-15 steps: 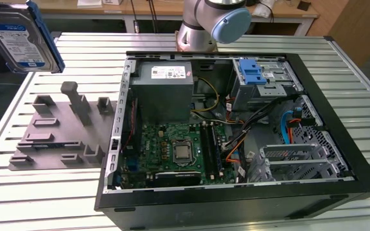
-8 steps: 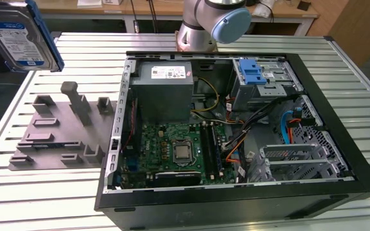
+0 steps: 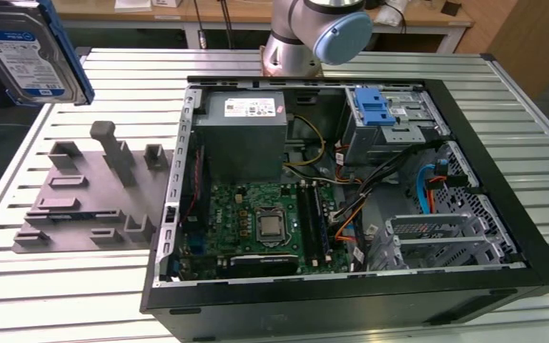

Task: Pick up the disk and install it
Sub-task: 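Pick up the disk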

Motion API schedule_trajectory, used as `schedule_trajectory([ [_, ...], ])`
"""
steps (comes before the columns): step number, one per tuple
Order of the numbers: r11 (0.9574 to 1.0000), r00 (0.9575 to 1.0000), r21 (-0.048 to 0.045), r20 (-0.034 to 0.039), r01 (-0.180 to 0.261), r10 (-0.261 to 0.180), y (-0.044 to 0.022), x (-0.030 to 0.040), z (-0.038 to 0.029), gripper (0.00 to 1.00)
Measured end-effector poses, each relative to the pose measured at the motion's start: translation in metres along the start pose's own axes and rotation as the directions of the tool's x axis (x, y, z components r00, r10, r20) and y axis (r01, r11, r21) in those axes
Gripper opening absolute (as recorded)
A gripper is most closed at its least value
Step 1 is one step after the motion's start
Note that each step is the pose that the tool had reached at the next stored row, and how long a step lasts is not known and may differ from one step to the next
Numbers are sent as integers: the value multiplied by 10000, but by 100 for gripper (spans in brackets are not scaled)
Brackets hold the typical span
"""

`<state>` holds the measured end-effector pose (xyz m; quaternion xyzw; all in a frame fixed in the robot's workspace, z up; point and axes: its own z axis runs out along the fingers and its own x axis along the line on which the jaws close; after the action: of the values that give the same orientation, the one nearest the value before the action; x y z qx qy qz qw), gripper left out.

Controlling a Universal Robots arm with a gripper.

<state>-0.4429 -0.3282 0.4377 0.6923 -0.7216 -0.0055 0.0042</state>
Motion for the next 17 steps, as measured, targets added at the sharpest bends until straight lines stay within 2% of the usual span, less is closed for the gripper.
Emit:
schedule_trajectory([
  [17, 10000, 10000, -1, 0, 0, 0, 1, 0, -35, 36],
])
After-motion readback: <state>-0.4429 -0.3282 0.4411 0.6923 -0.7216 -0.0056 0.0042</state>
